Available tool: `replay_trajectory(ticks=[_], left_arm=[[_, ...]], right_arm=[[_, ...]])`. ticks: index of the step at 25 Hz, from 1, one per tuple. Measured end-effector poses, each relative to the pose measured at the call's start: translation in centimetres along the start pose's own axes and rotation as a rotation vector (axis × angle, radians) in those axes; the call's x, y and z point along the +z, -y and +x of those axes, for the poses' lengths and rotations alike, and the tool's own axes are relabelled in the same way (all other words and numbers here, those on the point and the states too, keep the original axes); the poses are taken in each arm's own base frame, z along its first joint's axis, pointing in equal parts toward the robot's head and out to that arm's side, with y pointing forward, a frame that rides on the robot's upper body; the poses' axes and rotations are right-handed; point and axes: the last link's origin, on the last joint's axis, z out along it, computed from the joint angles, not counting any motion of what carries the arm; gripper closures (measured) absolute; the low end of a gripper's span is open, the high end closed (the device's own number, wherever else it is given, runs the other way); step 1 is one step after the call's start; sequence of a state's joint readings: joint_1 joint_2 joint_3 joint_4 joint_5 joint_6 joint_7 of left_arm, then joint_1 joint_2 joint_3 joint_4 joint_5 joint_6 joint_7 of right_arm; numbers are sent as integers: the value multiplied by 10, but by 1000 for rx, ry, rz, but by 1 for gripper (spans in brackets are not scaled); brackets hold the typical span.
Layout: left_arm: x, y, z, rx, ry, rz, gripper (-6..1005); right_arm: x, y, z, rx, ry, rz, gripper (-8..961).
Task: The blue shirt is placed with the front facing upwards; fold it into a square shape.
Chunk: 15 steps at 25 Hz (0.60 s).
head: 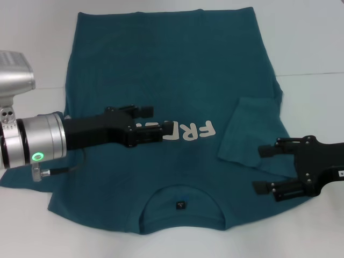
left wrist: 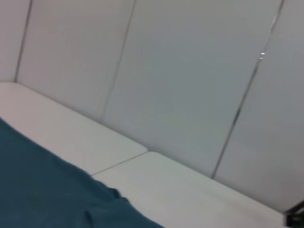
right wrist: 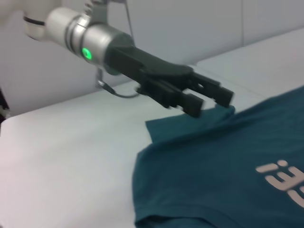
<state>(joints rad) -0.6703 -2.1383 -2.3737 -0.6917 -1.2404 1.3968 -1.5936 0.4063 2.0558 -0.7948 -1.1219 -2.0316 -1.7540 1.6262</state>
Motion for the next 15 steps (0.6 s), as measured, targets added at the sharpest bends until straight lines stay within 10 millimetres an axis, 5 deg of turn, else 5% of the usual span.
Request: replay_trajectory(ticks=[15], left_arm=[[-49,32,-4,-257,-24,280,173]], right_arm=[[-13,-7,3,37,-67,-22,19]])
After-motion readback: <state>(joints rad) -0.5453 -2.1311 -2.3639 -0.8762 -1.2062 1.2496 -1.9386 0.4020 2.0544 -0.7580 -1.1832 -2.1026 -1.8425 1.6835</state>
